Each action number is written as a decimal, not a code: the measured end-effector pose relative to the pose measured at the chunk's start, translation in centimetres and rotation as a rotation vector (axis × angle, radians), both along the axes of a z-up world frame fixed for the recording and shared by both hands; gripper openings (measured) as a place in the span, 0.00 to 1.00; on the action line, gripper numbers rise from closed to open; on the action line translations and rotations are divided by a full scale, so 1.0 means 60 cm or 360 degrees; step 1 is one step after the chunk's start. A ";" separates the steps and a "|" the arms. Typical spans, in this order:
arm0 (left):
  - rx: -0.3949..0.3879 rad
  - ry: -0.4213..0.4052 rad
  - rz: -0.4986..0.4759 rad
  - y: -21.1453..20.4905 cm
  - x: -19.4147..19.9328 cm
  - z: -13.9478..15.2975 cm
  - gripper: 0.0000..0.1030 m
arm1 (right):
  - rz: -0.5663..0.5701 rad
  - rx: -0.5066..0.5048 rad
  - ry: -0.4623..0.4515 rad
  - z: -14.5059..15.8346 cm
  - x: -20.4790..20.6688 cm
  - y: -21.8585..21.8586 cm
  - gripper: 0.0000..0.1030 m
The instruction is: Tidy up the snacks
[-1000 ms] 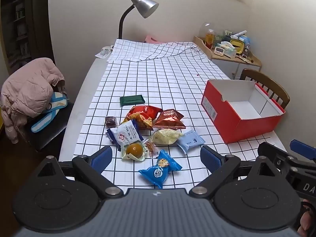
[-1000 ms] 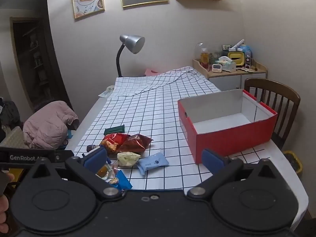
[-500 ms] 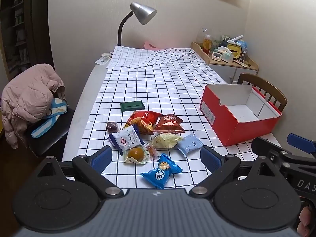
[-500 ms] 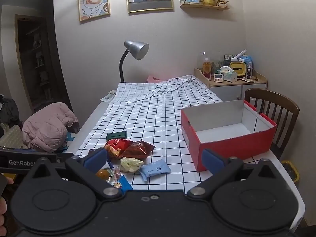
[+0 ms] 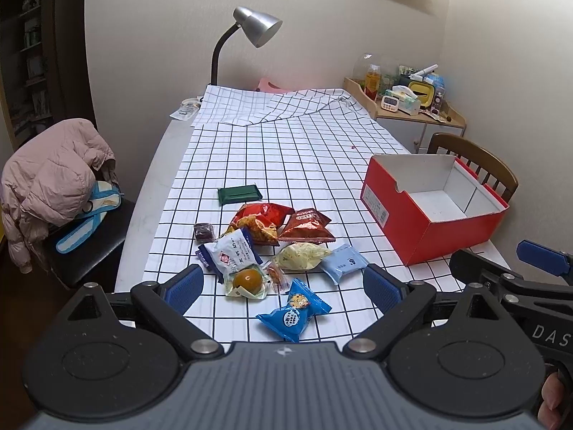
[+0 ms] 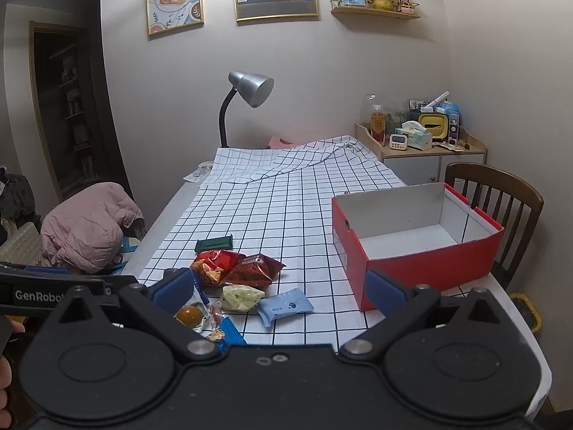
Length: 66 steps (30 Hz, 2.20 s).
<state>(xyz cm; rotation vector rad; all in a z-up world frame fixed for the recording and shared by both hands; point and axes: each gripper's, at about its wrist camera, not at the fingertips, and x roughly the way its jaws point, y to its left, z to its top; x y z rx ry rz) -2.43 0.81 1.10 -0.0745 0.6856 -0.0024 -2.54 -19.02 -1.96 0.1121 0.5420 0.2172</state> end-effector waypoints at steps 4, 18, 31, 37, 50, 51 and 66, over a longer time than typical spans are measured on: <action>-0.0003 0.0003 -0.0008 0.002 0.000 0.000 0.94 | -0.0013 -0.0006 0.0007 0.001 -0.002 0.000 0.99; -0.0003 -0.0011 -0.0040 -0.002 -0.003 0.005 0.94 | -0.0042 -0.0019 -0.0005 0.007 -0.012 0.003 0.98; -0.0005 -0.0015 -0.0057 -0.005 -0.008 0.004 0.94 | -0.0056 -0.0020 -0.0011 0.007 -0.020 -0.002 0.98; -0.0007 -0.0015 -0.0071 -0.008 -0.008 0.003 0.94 | -0.0063 -0.0023 -0.0014 0.008 -0.021 -0.003 0.98; -0.0030 -0.0006 -0.0084 -0.009 -0.003 0.001 0.94 | -0.0075 -0.0043 -0.0005 0.011 -0.023 -0.005 0.98; -0.0033 -0.0002 -0.0084 -0.010 -0.002 0.000 0.94 | -0.0071 -0.0047 -0.0004 0.011 -0.022 -0.004 0.98; -0.0092 0.0180 0.0093 0.008 0.057 -0.042 0.94 | 0.0014 -0.0062 0.0167 -0.040 0.052 -0.018 0.96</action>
